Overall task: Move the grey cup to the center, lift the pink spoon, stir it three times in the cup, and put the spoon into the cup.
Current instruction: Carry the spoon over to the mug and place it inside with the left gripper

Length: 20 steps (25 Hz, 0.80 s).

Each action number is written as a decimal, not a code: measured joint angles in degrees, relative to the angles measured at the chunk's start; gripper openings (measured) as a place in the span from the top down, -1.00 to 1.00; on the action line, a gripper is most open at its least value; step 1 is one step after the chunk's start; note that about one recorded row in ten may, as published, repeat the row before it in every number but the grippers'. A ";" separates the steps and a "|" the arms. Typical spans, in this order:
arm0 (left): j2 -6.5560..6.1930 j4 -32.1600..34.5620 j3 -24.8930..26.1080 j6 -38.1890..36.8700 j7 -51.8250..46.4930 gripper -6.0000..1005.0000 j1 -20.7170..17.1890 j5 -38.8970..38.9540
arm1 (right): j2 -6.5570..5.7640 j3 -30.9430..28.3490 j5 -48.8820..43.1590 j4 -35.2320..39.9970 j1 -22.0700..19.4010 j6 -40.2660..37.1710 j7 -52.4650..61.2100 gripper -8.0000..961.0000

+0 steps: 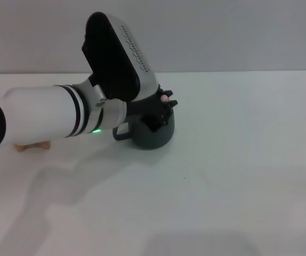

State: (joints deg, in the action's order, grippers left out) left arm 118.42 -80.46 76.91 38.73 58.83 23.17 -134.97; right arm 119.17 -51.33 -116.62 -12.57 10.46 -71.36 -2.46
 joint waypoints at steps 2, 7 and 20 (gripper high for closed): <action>0.03 -1.19 -0.90 -0.04 -0.02 0.70 -1.52 0.03 | 0.00 0.00 0.00 -0.07 0.03 0.00 0.00 0.99; -0.24 -2.85 0.11 0.03 -0.03 0.70 -5.04 -0.16 | 0.00 0.05 0.00 -0.32 0.34 0.17 0.00 0.99; -0.08 0.38 3.15 -0.36 0.44 0.66 -1.39 0.00 | 0.01 0.80 -0.07 -0.35 0.60 0.61 0.00 0.99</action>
State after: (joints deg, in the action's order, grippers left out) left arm 118.34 -80.08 80.06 38.37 59.28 21.78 -134.96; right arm 119.18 -50.53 -116.69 -12.92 11.06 -70.75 -2.46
